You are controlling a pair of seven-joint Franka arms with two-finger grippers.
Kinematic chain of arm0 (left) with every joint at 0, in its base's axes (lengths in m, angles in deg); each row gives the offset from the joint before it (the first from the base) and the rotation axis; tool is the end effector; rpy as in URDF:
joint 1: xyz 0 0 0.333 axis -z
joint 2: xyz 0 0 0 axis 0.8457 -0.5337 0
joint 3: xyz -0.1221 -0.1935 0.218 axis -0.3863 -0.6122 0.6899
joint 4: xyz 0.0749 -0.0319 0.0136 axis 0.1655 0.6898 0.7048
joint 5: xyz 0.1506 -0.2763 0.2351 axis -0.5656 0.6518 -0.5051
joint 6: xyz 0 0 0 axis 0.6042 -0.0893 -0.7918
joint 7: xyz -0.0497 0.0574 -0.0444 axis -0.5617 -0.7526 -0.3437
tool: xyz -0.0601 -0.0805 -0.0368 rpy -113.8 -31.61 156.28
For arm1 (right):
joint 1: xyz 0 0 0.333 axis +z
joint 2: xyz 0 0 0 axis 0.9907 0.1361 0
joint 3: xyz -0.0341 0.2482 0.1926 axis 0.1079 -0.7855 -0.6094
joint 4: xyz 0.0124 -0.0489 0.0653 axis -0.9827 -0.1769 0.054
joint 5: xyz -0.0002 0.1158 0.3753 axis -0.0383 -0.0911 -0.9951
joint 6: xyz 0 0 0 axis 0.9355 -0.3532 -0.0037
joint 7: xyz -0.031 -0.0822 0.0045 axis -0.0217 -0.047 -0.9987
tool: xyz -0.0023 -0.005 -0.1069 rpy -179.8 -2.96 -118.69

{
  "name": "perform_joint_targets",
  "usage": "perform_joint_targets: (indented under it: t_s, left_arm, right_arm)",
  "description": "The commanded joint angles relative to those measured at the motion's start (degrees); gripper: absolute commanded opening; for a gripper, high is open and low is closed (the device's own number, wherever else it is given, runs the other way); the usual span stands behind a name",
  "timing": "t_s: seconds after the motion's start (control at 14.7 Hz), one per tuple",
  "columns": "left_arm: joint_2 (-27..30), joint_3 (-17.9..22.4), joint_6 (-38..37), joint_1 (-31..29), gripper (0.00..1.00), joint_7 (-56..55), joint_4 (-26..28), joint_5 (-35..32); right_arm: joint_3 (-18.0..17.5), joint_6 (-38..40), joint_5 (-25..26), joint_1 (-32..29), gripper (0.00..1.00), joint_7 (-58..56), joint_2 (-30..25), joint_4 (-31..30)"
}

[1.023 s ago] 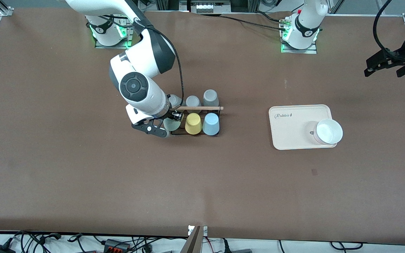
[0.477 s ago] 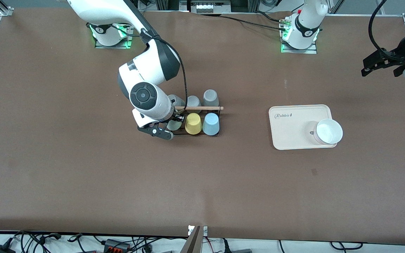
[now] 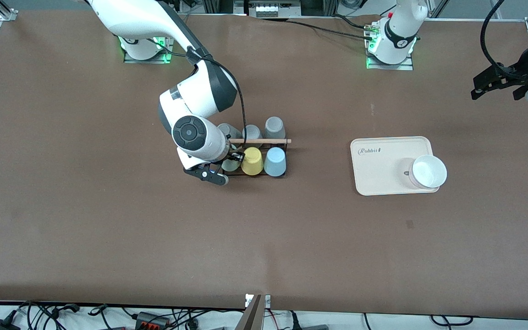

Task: Hang scattered cups on rack with three cups
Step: 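Open the right gripper and draw it back from the rack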

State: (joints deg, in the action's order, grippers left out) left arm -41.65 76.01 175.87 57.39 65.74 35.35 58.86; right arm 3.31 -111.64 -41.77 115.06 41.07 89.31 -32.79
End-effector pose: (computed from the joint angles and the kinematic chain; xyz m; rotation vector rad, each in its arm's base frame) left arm 0.5209 -0.0047 0.6349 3.1394 0.0071 -0.0759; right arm 0.5827 0.4001 0.3162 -3.0362 0.5336 0.3522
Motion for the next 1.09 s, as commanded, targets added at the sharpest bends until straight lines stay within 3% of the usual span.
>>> perform_joint_targets:
  t_s: [0.0,0.34,0.55,0.75,1.02]
  left_arm:
    - [-0.6,-0.4,-0.9,-0.1,1.00,-0.5,-1.2,-1.1]
    - [-0.4,-0.1,0.1,-0.7,1.00,0.3,-1.3,-0.9]
    - [-0.7,0.2,3.6,-0.7,1.00,0.5,-1.2,-0.9]
    - [-0.9,0.4,4.0,-0.8,1.00,0.5,-1.1,-0.8]
    - [-0.9,0.4,4.1,-2.5,1.00,1.5,-0.9,-0.3]
  right_arm:
    - [0.0,0.3,-1.8,0.1,1.00,1.8,1.1,1.8]
    - [0.7,4.4,-2.0,-2.7,1.00,2.7,-0.2,6.1]
    - [0.7,12.7,-1.9,-8.1,1.00,0.2,-1.3,13.3]
    - [0.9,18.3,-1.5,-15.1,1.00,-11.4,-2.0,16.7]
    - [0.9,18.9,-0.4,-24.0,1.00,-25.2,-5.9,16.7]
